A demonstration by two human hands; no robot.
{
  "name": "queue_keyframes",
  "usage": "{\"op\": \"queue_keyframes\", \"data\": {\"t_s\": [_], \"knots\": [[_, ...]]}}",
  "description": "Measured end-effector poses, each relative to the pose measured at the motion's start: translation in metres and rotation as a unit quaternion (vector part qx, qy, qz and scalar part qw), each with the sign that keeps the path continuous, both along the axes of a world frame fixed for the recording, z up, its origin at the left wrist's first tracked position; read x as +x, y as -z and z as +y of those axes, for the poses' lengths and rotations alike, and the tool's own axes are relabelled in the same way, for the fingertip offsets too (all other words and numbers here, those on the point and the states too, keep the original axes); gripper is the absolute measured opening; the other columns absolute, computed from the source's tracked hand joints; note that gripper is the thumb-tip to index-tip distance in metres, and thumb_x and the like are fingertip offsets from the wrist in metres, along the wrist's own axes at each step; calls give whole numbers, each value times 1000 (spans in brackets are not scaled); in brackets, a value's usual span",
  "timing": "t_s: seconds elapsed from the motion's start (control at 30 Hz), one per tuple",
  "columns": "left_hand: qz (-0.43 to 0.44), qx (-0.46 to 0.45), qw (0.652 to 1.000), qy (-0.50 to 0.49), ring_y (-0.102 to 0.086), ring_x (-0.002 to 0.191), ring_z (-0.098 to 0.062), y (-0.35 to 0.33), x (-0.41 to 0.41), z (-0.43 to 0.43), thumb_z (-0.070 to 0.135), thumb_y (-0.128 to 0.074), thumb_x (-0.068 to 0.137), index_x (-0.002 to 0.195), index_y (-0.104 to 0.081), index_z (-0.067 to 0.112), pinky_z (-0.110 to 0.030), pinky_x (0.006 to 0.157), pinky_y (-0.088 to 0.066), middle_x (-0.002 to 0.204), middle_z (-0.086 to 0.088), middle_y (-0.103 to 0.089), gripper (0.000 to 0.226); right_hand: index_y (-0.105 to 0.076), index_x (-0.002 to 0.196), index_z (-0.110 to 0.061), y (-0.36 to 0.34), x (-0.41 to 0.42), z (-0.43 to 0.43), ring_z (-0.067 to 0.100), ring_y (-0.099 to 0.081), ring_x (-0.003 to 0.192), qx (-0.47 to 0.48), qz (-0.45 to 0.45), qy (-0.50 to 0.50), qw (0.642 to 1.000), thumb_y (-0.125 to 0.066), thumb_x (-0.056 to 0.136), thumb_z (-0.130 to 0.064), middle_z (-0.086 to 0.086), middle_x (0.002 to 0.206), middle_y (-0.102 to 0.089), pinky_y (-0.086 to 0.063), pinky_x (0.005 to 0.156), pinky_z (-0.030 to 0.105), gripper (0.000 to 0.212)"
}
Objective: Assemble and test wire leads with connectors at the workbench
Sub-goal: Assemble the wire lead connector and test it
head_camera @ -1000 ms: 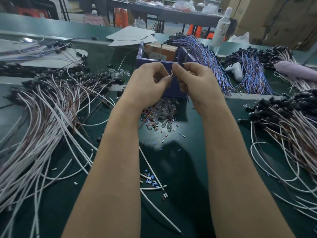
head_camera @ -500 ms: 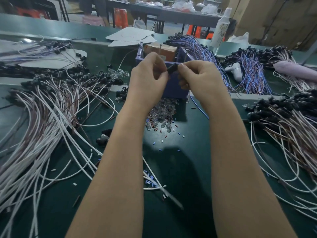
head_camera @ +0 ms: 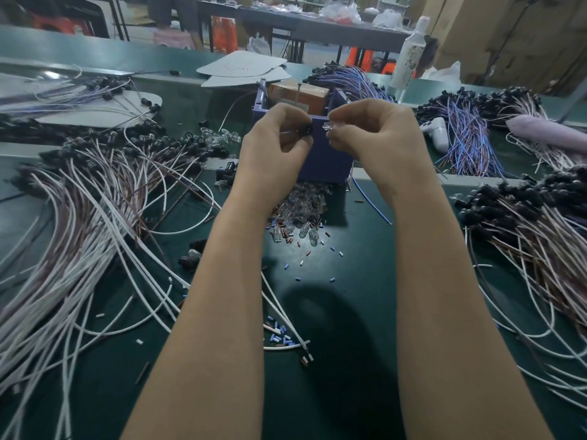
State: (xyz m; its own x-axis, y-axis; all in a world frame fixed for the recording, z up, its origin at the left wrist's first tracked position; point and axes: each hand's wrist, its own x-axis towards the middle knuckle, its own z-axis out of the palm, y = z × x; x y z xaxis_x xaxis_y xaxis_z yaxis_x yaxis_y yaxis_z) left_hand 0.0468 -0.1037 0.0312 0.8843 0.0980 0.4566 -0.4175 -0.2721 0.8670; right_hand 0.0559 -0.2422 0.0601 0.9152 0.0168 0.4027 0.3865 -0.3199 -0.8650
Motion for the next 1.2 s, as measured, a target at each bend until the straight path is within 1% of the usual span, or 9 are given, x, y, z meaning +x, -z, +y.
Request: {"op": "queue_keyframes", "data": {"t_s": [0.07,0.2,0.47,0.67,0.8,0.9,0.93,1.03,1.2], "knots": [[3,-4,1000,1,-66,98,-14,0,0,1,-1,-57,87,101,-58,11,-29,94,-51,103,-5,-67,18,-66,82,-20,-2,-1,0,12,-67,78,-13,-19,-4,1000,-66,82,-3,0,81,-69,-57,82,30,17],[5,1,1000,2,-66,97,-13,0,0,1,-1,-57,87,99,-58,13,-29,95,-51,100,-3,-67,18,-64,83,-18,-3,-4,5,5,-65,77,-51,-55,1,997,-69,81,-4,-4,81,-68,-53,78,18,14],[2,35,999,2,-66,94,-10,-3,-1,1,1,-56,88,98,-60,16,-27,94,-51,96,1,-67,18,-71,88,-12,-6,-7,10,10,-67,80,-137,-111,45,983,-68,82,-8,0,84,-70,-53,79,23,7],[-16,94,995,-26,-64,86,-8,-8,-4,-1,6,-58,88,100,-64,20,-13,84,-49,84,16,-62,20,-73,88,-15,-8,-9,13,11,-66,80,-190,-117,74,972,-67,83,-9,0,83,-71,-53,79,24,10],[-48,111,992,-37,-64,86,-7,-12,-6,0,7,-60,88,107,-68,11,-17,84,-50,91,4,-67,21,-73,87,-16,-11,-11,16,10,-67,80,-179,-121,78,973,-66,83,-10,-2,82,-71,-52,77,22,10],[-85,95,991,-36,-59,75,10,-17,-9,2,12,-63,88,101,-70,10,-7,72,-43,85,10,-67,15,-72,86,-18,-19,-12,8,8,-67,77,-113,-110,52,986,-69,82,-12,-6,79,-69,-53,76,20,7],[-87,96,991,-32,-57,73,12,-18,-10,3,16,-64,88,99,-69,14,-5,72,-41,82,13,-65,12,-72,85,-18,-20,-13,4,9,-67,78,-92,-104,42,989,-70,82,-12,-5,80,-70,-54,78,22,8],[-43,126,991,-10,-57,73,5,-16,-9,5,29,-61,91,91,-62,28,-17,76,-43,76,14,-67,1,-70,82,-21,-20,-15,-2,11,-67,79,-92,-95,28,991,-70,82,-10,-3,82,-71,-56,81,29,11],[-43,135,990,19,-49,54,9,-15,-11,5,25,-61,91,88,-62,20,-4,56,-32,65,13,-64,5,-69,77,-25,-21,-16,-7,15,-68,80,-123,-71,12,990,-71,81,-11,-2,82,-71,-56,82,34,15]]}}
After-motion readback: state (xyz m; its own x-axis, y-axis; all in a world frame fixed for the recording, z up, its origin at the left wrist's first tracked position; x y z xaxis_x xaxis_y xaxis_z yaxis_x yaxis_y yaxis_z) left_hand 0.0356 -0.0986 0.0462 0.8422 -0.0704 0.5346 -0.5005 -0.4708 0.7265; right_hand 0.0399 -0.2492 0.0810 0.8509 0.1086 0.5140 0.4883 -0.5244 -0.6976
